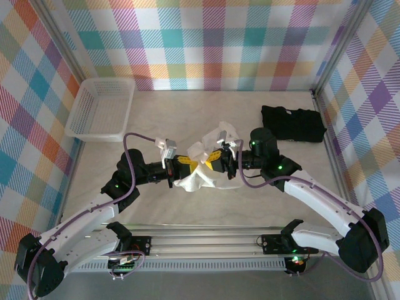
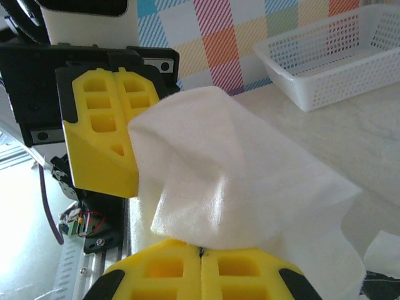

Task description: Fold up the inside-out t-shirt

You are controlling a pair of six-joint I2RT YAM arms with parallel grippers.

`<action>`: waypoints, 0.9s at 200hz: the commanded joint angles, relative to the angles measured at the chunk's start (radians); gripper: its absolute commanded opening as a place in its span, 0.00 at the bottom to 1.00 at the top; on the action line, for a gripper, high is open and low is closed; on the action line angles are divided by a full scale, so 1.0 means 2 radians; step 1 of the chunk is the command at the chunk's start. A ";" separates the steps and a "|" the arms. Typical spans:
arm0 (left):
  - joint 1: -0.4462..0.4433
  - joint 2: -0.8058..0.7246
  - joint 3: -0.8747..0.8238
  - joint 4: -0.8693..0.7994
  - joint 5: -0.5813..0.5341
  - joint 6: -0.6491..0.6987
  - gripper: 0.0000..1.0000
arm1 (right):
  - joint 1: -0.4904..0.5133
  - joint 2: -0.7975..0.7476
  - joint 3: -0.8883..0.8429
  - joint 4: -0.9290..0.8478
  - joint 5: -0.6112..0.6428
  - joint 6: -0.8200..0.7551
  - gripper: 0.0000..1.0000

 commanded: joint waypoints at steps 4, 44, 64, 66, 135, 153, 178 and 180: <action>0.004 -0.001 0.009 0.000 -0.011 0.001 0.00 | 0.003 -0.011 0.015 0.004 -0.009 0.006 0.00; 0.003 -0.002 0.006 -0.033 -0.034 0.024 0.08 | 0.003 -0.018 0.043 -0.032 -0.020 0.041 0.00; 0.003 -0.001 0.003 -0.044 -0.040 0.030 0.18 | 0.003 -0.007 0.071 -0.067 -0.033 0.062 0.00; 0.004 0.000 0.003 -0.045 -0.041 0.030 0.18 | 0.003 -0.006 0.074 -0.070 -0.035 0.064 0.00; 0.003 -0.008 -0.007 -0.090 -0.127 0.038 0.29 | 0.009 0.038 0.157 -0.190 -0.018 0.069 0.00; 0.004 -0.005 -0.006 -0.102 -0.149 0.042 0.29 | 0.020 0.045 0.166 -0.200 -0.011 0.061 0.00; 0.004 -0.006 -0.005 -0.123 -0.192 0.041 0.29 | 0.029 0.055 0.169 -0.217 -0.002 0.042 0.00; 0.004 -0.006 -0.004 -0.125 -0.199 0.040 0.28 | 0.030 0.056 0.169 -0.219 0.002 0.041 0.00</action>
